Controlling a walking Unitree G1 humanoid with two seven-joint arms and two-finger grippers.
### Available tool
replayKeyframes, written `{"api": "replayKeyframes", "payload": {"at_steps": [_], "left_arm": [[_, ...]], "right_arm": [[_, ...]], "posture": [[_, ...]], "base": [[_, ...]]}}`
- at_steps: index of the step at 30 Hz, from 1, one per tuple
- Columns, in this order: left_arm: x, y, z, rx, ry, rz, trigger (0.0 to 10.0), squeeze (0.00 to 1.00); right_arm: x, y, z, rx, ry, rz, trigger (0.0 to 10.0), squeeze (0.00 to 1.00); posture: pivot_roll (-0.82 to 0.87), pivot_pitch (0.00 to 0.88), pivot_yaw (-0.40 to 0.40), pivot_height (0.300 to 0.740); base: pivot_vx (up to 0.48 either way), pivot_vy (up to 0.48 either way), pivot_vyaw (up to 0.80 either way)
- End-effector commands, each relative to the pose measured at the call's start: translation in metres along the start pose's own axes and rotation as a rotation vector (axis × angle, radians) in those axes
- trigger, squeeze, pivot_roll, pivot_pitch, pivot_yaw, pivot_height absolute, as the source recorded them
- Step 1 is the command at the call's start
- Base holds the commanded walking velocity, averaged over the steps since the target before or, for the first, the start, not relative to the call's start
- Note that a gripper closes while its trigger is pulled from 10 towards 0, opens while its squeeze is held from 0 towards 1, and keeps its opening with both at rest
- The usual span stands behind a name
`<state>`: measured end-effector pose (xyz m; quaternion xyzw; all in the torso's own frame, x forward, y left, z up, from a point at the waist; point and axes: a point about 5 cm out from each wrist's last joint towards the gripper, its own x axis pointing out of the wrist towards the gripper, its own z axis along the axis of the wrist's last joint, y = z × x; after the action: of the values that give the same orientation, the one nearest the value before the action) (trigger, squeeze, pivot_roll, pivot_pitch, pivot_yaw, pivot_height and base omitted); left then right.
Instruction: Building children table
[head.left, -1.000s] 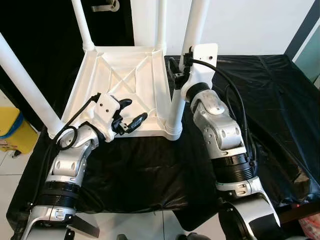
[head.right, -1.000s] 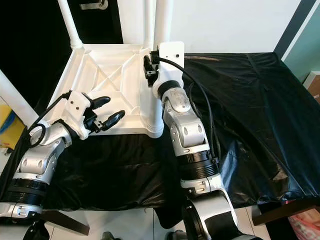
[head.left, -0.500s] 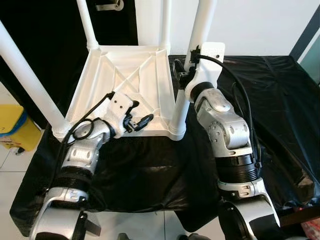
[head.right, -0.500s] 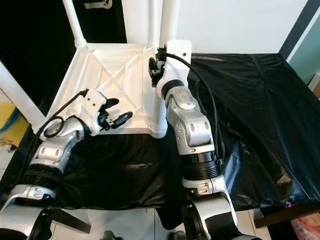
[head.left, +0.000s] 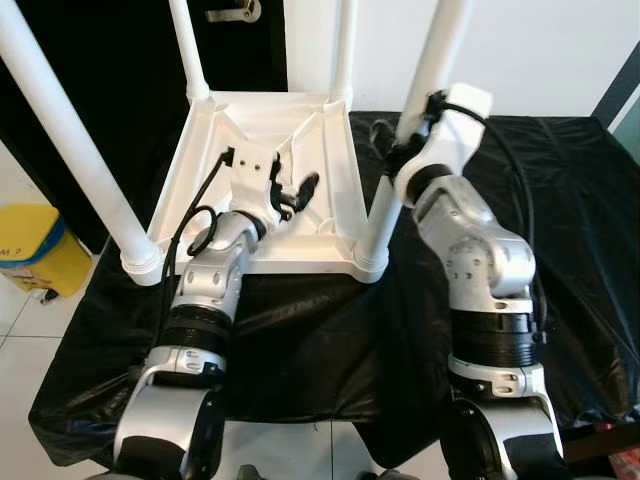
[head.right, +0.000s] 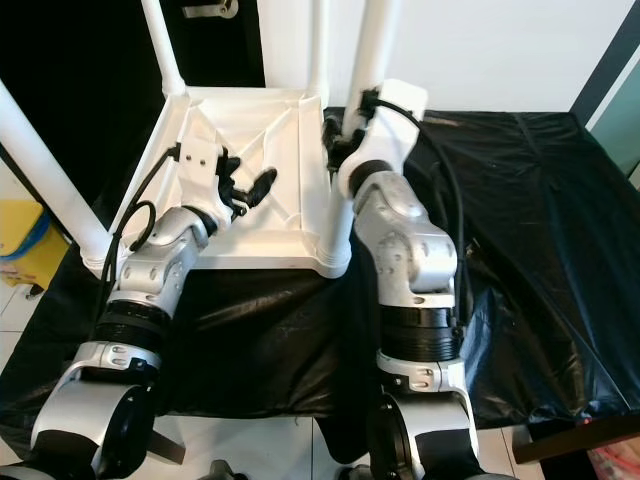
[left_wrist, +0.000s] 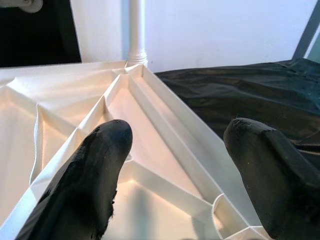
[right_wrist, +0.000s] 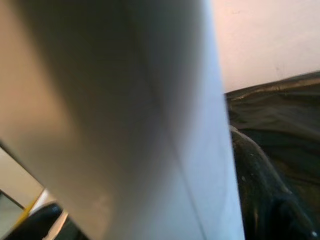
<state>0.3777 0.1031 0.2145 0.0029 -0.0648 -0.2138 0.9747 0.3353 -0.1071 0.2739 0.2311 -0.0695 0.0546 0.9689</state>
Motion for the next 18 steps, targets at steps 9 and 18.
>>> {"api": "replayKeyframes", "payload": {"at_steps": [9,18], "left_arm": [[0.019,-0.052,0.004,-0.064,0.009,-0.091,10.0,0.00],[0.008,-0.098,0.012,-0.166,-0.110,-0.361,10.0,0.00]], "right_arm": [[-0.022,-0.036,-0.036,0.406,0.105,-0.127,10.0,0.00],[-0.042,-0.072,-0.057,0.682,0.109,-0.189,10.0,0.00]], "posture": [[-0.14,0.065,0.026,0.740],[-0.15,0.076,0.035,0.740]], "base": [[0.000,0.000,0.00],[0.000,0.000,0.00]]}}
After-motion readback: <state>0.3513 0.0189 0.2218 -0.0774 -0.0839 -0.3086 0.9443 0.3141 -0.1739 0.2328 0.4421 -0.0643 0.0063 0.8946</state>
